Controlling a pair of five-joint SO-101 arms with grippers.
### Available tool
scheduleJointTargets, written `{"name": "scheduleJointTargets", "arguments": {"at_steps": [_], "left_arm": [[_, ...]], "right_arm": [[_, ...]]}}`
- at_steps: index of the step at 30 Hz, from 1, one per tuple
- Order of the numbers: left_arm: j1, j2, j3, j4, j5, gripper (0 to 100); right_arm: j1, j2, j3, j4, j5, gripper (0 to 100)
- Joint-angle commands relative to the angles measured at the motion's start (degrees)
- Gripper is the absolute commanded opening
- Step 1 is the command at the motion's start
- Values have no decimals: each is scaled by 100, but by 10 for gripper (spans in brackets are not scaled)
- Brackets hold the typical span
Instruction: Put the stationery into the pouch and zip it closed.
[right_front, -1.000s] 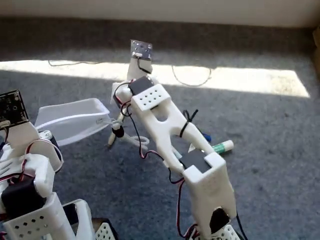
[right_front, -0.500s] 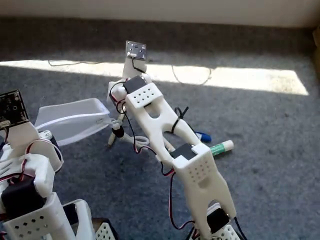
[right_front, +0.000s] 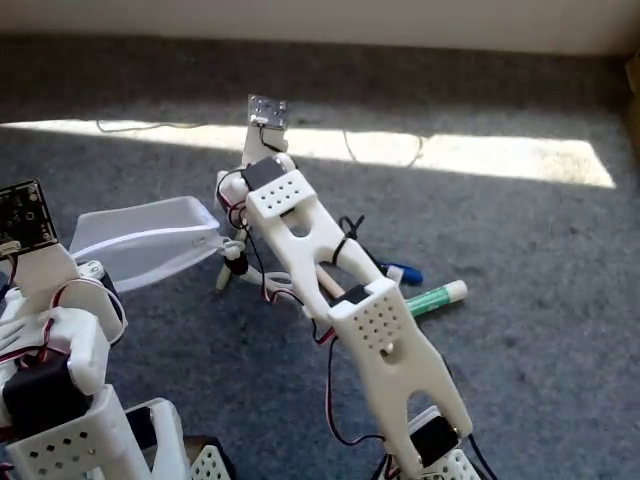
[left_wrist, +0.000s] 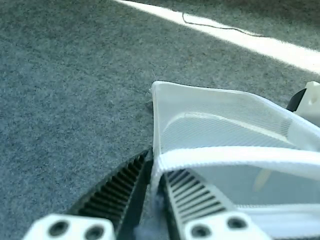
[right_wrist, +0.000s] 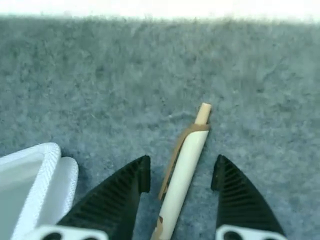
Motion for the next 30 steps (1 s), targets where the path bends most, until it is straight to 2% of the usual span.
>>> {"name": "scheduleJointTargets", "arguments": {"at_steps": [1,5,11,16,26,30], "left_arm": [[-66,13,-224,9,53,7],[-66,13,-224,18,53,7],[-66,13,-224,18,53,7],[-66,13,-224,18,53,7],[-48,13,-215,18,53,7],[-40,13,-224,18,62,7]], "right_arm": [[-66,-13,-541,365,-53,198],[-66,163,-602,365,-53,191],[-4,207,-602,347,-53,84],[75,215,-576,391,-44,80],[382,13,-1341,1710,-35,80],[514,57,-2211,2554,536,80]]}}
